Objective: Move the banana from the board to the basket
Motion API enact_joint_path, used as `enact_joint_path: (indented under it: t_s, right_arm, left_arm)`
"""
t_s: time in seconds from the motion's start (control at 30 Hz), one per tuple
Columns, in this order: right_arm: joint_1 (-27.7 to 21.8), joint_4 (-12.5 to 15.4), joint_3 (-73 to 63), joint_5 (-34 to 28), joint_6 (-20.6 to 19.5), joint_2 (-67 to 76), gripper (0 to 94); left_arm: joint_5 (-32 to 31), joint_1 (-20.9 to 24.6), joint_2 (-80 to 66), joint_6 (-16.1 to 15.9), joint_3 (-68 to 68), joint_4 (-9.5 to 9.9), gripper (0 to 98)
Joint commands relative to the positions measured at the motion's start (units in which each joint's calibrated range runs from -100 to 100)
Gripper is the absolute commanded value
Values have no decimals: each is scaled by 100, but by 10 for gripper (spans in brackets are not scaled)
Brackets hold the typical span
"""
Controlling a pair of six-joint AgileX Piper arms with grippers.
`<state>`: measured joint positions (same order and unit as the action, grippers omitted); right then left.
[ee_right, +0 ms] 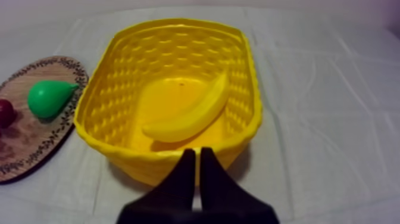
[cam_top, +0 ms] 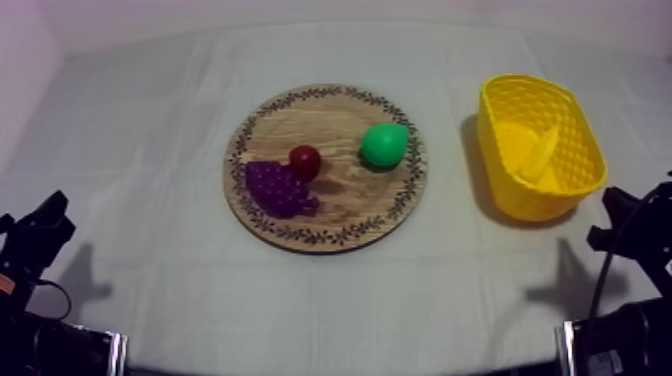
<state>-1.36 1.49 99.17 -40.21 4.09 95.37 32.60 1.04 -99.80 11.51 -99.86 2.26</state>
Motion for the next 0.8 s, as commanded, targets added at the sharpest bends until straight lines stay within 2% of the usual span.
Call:
enact_joint_path:
  t_s: [0.0,0.1,0.3,0.4,0.77]
  right_arm:
    - [-36,-3,15,58,-36,12,4]
    - [-82,-4,23,76,30,24,4]
    - [-106,-5,27,85,645,29,4]
    - [-114,-5,28,86,825,30,4]
    - [-262,-5,28,94,867,30,4]
  left_arm:
    - [-2,1,-3,-1,-3,1,1]
    - [-2,1,-3,-2,-3,1,1]
    - [-2,1,-3,0,-3,1,1]
    - [-2,1,-3,0,-3,1,1]
    - [-2,1,-3,0,-3,1,1]
